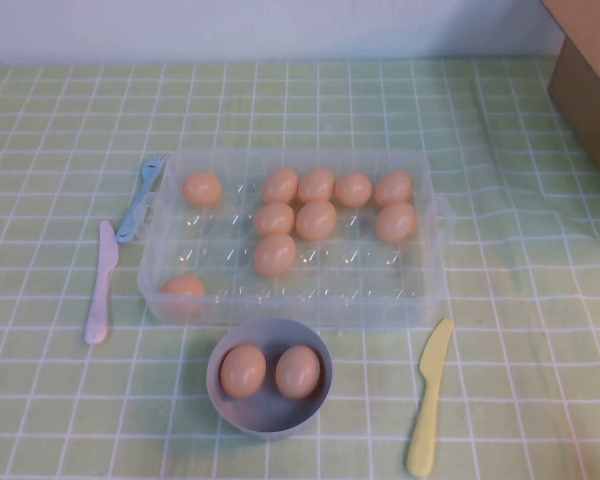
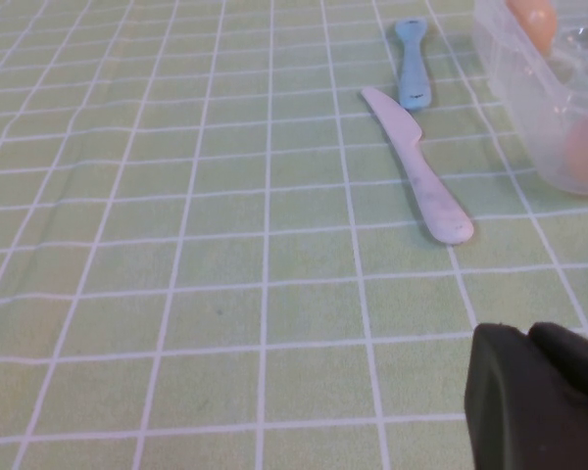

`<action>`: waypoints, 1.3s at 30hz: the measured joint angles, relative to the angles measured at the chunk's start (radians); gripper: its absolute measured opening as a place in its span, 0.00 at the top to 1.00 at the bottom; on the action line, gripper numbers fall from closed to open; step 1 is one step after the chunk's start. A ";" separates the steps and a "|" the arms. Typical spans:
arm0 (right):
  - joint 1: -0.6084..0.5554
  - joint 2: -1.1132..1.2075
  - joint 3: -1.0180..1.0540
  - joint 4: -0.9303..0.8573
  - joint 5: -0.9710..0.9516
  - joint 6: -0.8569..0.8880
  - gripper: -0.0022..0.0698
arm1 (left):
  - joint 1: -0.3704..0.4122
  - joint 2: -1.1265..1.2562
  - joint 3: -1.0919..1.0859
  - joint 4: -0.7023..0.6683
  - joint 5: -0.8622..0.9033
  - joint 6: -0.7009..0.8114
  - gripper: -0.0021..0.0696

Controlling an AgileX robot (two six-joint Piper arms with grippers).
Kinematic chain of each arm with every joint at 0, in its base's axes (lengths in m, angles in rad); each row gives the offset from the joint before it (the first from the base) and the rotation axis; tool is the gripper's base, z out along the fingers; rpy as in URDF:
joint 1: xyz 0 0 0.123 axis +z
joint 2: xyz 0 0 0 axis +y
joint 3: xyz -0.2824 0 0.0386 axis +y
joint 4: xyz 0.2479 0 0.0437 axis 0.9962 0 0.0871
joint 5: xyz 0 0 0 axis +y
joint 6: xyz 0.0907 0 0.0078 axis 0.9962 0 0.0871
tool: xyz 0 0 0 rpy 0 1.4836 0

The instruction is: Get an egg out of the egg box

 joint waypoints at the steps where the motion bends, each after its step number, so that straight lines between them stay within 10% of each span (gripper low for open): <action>1: 0.000 0.000 0.000 0.000 0.014 0.000 0.99 | 0.000 0.000 0.000 0.000 0.000 0.000 0.97; 39: -0.001 0.000 0.000 0.000 0.036 0.000 0.99 | 0.000 0.000 0.000 0.000 0.000 0.000 0.97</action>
